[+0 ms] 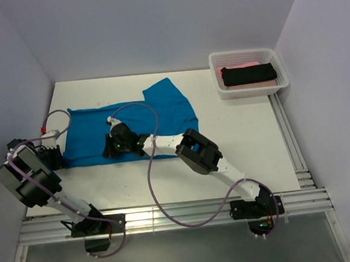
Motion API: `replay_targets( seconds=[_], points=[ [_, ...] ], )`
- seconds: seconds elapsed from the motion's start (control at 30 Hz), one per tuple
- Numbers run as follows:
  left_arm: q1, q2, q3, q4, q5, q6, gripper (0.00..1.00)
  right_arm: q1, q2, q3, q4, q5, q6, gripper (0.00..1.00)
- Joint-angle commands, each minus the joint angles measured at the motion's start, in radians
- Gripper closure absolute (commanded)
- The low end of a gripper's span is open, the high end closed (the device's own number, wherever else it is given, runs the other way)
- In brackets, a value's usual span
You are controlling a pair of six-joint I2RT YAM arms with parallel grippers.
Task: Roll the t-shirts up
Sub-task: Fold the tshirt
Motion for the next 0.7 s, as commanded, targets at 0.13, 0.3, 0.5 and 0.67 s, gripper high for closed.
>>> replay_targets(
  seconds=[0.13, 0.3, 0.5, 0.67],
  points=[
    [0.005, -0.011, -0.020, -0.015, -0.083, 0.039, 1.00, 0.004, 0.010, 0.043, -0.051, 0.100, -0.016, 1.00],
    [0.005, -0.010, -0.018, -0.017, -0.083, 0.039, 1.00, 0.004, 0.022, 0.052, -0.071, 0.090, -0.030, 1.00],
    [0.005, -0.011, -0.018, -0.018, -0.086, 0.039, 1.00, 0.011, 0.051, 0.130, -0.157, 0.168, -0.087, 1.00],
    [0.005, -0.010, -0.018, -0.017, -0.087, 0.040, 1.00, 0.015, 0.065, 0.181, -0.212, 0.284, -0.121, 1.00]
  ],
)
